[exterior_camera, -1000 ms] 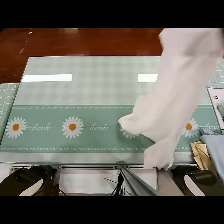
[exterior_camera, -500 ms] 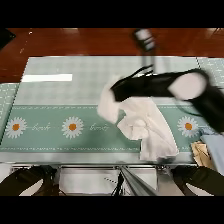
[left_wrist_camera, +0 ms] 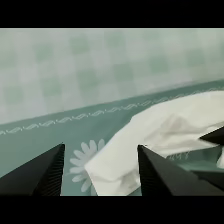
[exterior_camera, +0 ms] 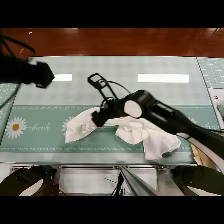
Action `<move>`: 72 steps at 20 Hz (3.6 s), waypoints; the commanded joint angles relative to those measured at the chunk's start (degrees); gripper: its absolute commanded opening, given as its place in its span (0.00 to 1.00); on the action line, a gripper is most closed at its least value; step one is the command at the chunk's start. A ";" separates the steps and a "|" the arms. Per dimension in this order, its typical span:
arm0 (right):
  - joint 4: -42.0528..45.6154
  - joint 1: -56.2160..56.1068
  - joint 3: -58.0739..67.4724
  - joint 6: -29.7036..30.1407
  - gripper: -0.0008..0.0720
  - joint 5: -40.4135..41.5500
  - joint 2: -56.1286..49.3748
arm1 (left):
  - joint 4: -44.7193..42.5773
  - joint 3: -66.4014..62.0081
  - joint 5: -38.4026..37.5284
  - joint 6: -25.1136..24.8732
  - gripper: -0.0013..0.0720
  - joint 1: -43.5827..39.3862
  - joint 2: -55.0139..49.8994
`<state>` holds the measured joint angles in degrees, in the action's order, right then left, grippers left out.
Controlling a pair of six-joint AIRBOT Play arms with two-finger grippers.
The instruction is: Fold the shirts.
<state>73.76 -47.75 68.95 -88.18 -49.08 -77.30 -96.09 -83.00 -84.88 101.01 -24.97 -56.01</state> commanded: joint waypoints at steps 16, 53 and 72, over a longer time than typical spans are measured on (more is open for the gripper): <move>-9.46 73.96 -23.30 13.03 0.78 -27.67 19.65 | 30.14 58.55 13.27 -18.32 0.93 23.12 15.28; 3.43 69.85 -45.64 -14.95 0.81 -27.96 36.39 | 45.16 54.40 20.28 -36.52 0.05 22.82 -5.31; 10.14 56.94 7.93 -2.82 0.05 -22.67 34.58 | 45.16 11.72 19.37 -35.39 0.05 26.69 4.76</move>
<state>82.83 9.34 63.79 -92.58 -77.38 -44.80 -50.98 -60.84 -66.46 64.88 0.89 -54.70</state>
